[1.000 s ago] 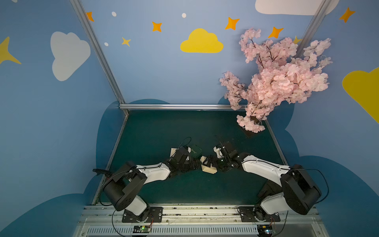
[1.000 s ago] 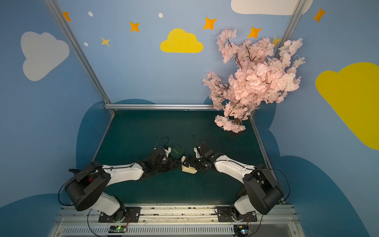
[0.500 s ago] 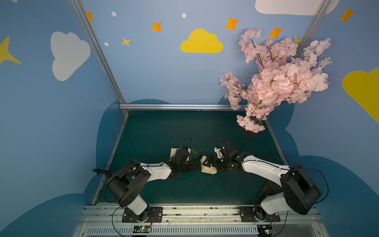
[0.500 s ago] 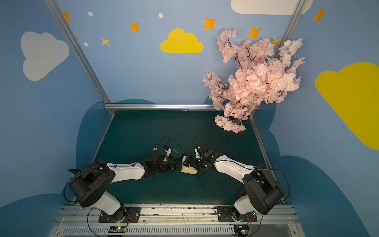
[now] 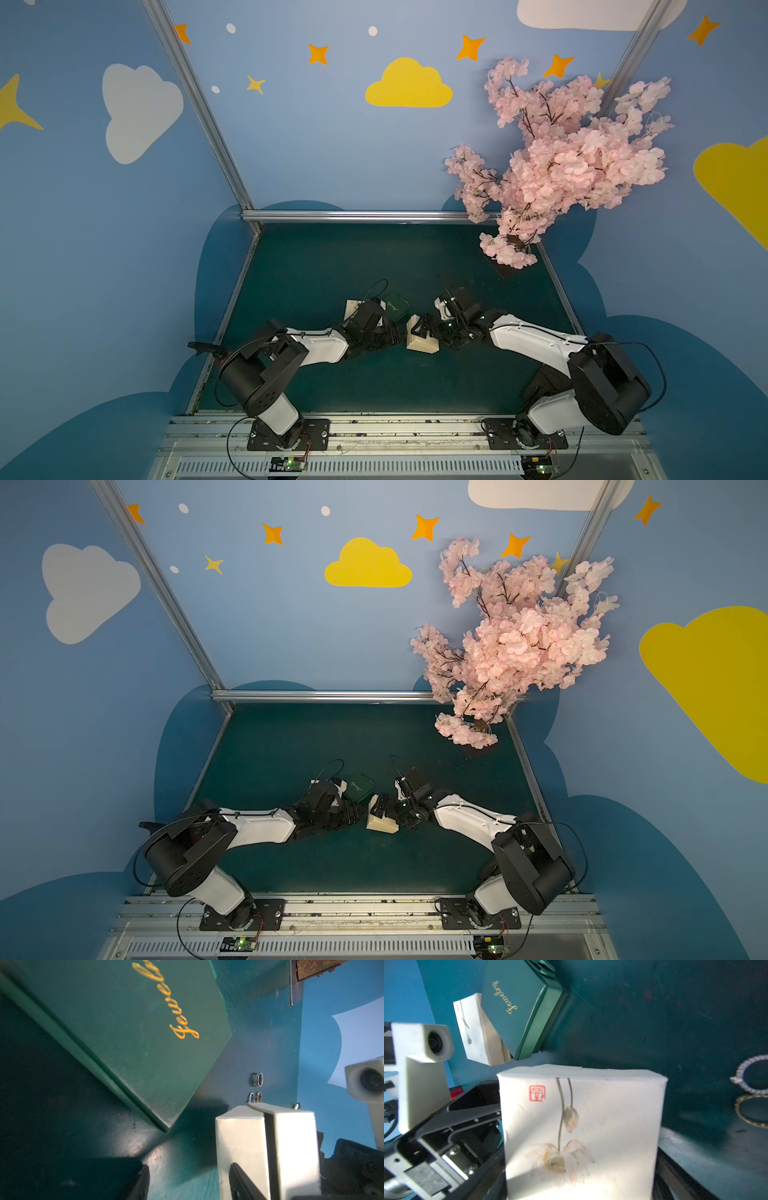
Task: Take the rings out of the lift-off lid box
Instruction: Open the lid on the jewelry box.
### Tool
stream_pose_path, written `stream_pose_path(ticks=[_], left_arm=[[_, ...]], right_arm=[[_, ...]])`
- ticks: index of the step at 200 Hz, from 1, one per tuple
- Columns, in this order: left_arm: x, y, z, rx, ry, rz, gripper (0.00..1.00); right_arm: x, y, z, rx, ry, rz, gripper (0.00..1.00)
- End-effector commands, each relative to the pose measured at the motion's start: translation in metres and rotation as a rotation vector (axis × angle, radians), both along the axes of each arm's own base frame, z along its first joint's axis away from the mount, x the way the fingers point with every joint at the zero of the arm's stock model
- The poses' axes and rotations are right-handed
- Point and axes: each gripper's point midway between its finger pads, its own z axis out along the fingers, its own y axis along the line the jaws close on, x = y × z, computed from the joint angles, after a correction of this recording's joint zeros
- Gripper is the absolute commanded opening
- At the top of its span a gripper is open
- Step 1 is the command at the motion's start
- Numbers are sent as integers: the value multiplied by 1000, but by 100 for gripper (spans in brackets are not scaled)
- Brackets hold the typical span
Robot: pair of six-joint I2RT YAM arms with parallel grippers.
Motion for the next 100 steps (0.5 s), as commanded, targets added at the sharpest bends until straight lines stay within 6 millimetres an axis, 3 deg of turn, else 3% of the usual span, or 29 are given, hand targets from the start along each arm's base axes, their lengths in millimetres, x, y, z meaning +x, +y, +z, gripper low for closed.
stream_pose_path(ticks=[1, 46, 100], left_arm=[[-10, -5, -3, 1, 20, -51, 63], [-17, 11, -13, 55, 39, -20, 64], [-18, 23, -6, 81, 15, 12, 64]], right_arm=[[3, 25, 24, 116, -53, 49, 94], [-2, 18, 16, 97, -50, 41, 94], [-3, 12, 14, 74, -56, 40, 94]])
